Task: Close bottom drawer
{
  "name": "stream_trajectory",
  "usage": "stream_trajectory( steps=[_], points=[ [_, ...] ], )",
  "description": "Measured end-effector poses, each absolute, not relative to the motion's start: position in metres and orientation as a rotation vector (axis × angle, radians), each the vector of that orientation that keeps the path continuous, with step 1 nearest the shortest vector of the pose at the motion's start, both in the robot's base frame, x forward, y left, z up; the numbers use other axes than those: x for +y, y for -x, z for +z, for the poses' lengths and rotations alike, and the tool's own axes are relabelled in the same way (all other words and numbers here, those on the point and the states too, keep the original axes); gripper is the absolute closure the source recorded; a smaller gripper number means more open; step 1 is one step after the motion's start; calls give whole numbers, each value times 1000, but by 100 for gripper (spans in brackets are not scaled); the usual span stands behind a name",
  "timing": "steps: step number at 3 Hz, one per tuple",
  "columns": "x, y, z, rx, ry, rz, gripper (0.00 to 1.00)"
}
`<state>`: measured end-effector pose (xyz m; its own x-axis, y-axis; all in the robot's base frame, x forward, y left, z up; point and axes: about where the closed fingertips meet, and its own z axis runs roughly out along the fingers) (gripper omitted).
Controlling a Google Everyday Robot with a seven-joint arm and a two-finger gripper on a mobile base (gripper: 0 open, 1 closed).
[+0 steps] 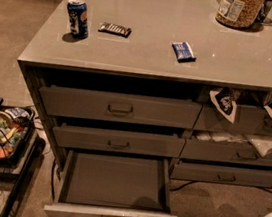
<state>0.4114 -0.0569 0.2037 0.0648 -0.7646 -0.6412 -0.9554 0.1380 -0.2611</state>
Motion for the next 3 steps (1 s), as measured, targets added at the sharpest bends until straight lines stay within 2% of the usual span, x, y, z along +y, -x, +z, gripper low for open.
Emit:
stream_trajectory(
  steps=[3],
  points=[
    [-48,-435,185,1799,1589,261,100]
  ],
)
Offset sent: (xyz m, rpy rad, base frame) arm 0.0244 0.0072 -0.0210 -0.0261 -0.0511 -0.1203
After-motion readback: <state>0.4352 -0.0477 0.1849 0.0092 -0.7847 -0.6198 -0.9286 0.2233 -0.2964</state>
